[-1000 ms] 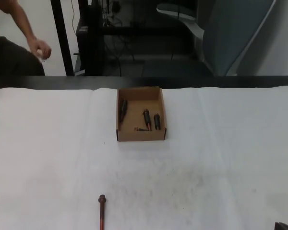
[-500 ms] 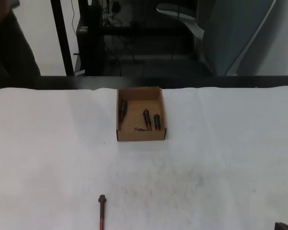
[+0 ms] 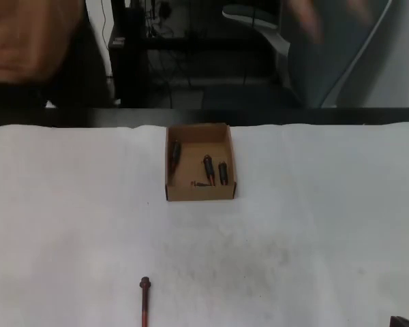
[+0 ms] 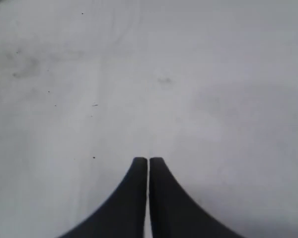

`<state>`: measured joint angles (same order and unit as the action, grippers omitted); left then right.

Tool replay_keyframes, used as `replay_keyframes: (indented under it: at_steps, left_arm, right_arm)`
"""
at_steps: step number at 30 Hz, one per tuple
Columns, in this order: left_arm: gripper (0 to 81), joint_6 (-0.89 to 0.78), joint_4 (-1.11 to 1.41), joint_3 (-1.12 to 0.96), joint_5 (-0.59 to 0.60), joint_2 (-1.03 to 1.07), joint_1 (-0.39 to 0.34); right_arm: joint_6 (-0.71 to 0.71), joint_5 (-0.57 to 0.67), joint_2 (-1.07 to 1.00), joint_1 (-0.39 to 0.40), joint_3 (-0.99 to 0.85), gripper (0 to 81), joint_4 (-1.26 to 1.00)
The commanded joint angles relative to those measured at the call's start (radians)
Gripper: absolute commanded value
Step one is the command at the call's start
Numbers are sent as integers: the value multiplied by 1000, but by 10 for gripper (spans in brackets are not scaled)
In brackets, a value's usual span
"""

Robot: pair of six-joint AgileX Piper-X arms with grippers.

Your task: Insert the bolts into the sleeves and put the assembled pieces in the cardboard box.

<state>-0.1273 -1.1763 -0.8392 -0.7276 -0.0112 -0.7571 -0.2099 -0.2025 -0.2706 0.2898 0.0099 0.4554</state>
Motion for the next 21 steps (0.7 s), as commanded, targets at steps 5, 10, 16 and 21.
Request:
replay_keyframes:
  at_steps: [5,10,16,21]
  left_arm:
    - [18,-6,-13,-4,-4,11,2]
    - [18,-6,7,-4,-4,11,2]
    - [18,-6,7,-4,-4,11,2]
    - [18,-6,7,-4,-4,11,2]
  right_arm:
    - [9,6,4,-5,-10,18,-20]
    - [9,6,-2,-5,-10,18,-28]
    - [9,6,-2,-5,-10,18,-28]
    - [9,3,-2,-5,-10,18,-28]
